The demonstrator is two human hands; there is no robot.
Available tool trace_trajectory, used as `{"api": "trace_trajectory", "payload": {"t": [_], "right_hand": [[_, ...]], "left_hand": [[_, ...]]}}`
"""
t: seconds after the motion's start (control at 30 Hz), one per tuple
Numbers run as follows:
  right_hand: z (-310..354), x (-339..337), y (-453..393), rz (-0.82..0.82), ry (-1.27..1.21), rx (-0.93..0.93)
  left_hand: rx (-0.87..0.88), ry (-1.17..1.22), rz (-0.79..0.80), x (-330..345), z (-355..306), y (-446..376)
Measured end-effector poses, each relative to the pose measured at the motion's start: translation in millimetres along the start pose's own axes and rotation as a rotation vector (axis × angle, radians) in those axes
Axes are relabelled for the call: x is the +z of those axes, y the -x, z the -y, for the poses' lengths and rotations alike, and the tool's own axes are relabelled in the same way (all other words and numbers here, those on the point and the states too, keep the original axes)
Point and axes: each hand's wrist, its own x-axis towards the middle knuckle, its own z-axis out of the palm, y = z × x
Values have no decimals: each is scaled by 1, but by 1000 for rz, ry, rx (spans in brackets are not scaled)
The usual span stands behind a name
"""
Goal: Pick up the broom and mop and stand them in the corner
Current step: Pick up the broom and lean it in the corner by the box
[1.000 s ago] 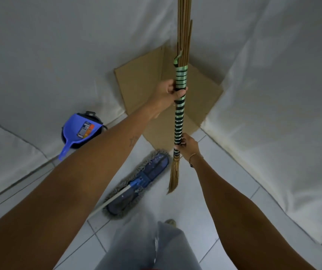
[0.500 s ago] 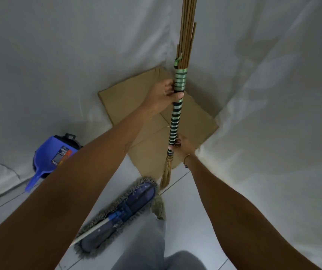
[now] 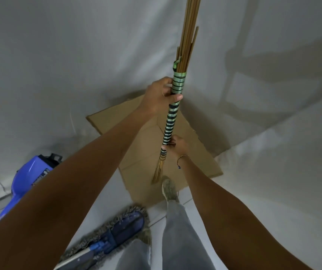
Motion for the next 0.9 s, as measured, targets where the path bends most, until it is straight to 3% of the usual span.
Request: {"api": "trace_trajectory", "payload": {"t": [0.4, 0.57, 0.73, 0.9], "right_hand": [[-38, 28, -270, 44, -5, 95], [-47, 58, -327, 78, 20, 99], [-66, 91, -359, 119, 61, 89], [-86, 105, -379, 91, 72, 125]], "left_hand": [[-205, -122, -135, 35, 144, -232], [-214, -111, -144, 32, 188, -260], [-272, -74, -269, 20, 238, -256], [-292, -70, -256, 27, 271, -273]]}}
